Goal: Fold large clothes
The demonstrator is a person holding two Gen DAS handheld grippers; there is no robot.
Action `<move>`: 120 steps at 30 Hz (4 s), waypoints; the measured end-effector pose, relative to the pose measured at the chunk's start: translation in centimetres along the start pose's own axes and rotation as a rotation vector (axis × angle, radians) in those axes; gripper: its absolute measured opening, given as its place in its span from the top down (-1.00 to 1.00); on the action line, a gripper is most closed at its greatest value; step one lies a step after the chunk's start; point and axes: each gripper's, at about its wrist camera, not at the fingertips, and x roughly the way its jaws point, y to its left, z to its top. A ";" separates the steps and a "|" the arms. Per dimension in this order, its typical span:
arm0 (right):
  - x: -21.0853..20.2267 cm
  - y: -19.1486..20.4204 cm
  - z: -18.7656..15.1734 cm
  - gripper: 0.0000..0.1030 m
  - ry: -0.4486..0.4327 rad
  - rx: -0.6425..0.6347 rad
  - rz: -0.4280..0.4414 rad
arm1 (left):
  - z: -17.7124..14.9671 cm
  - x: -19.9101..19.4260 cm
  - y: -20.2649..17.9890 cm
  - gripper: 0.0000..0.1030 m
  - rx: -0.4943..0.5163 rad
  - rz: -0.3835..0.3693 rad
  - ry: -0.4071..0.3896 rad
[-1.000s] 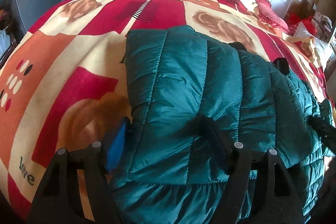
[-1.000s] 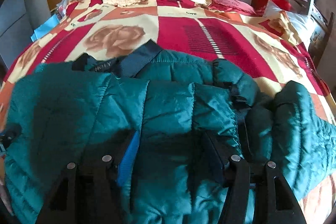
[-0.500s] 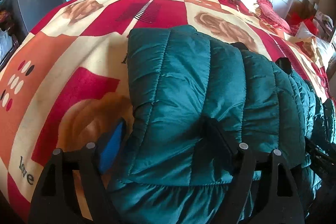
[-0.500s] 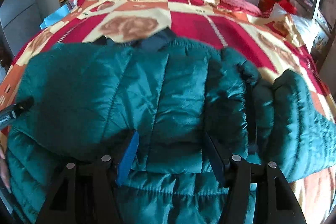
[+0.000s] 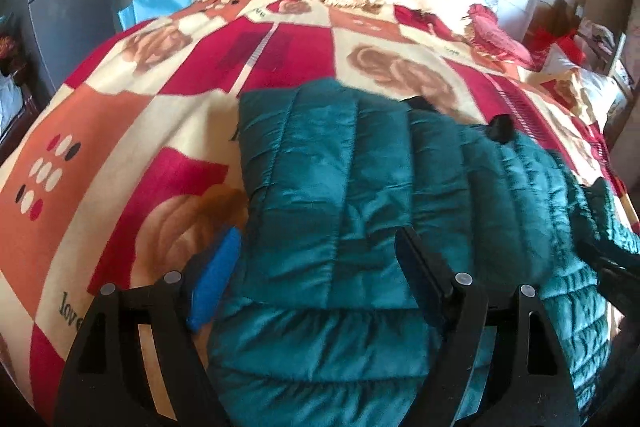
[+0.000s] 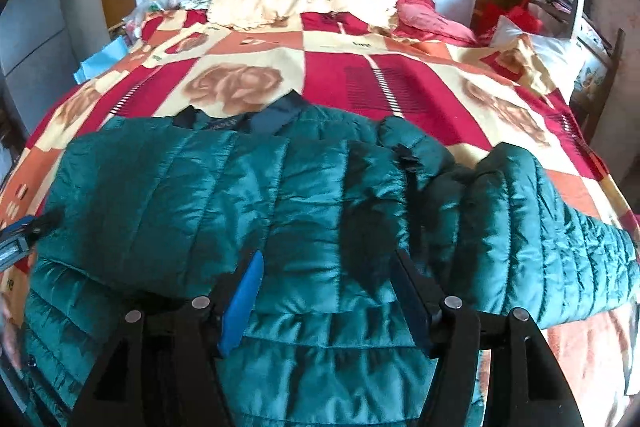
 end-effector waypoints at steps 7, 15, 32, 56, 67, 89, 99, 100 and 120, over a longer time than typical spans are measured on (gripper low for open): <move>3.6 -0.5 -0.8 -0.23 0.078 0.014 -0.047 | -0.1 -1.9 -1.9 -0.55 0.041 -0.013 -0.019; -0.5 -1.5 -1.5 -0.28 0.052 0.044 0.011 | -0.6 -3.6 -3.5 -0.55 0.032 -0.044 -0.041; -6.7 -6.2 -3.4 -0.47 -0.032 0.134 0.001 | -2.2 -5.4 -8.1 -0.55 0.068 -0.098 -0.036; -4.1 -21.6 -5.7 -0.49 0.019 0.315 -0.252 | -3.3 -3.5 -8.3 -0.55 0.031 -0.098 0.031; -3.9 -33.3 -6.6 -0.49 -0.002 0.593 -0.376 | -3.7 -2.4 -6.5 -0.55 -0.006 -0.079 0.065; 1.0 -44.4 -8.4 0.41 -0.001 0.808 -0.396 | -3.3 -1.0 -5.0 -0.55 -0.039 -0.047 0.076; -8.1 -38.7 -2.5 0.76 -0.235 0.582 -0.299 | -3.3 -2.4 -5.1 -0.55 -0.026 -0.086 0.049; -9.2 -37.4 -1.6 0.76 -0.258 0.548 -0.271 | -3.3 -2.7 -5.0 -0.55 -0.025 -0.091 0.043; -10.5 -7.6 4.9 0.76 -0.210 0.055 0.198 | -2.9 -4.8 -1.1 -0.55 -0.053 -0.085 0.010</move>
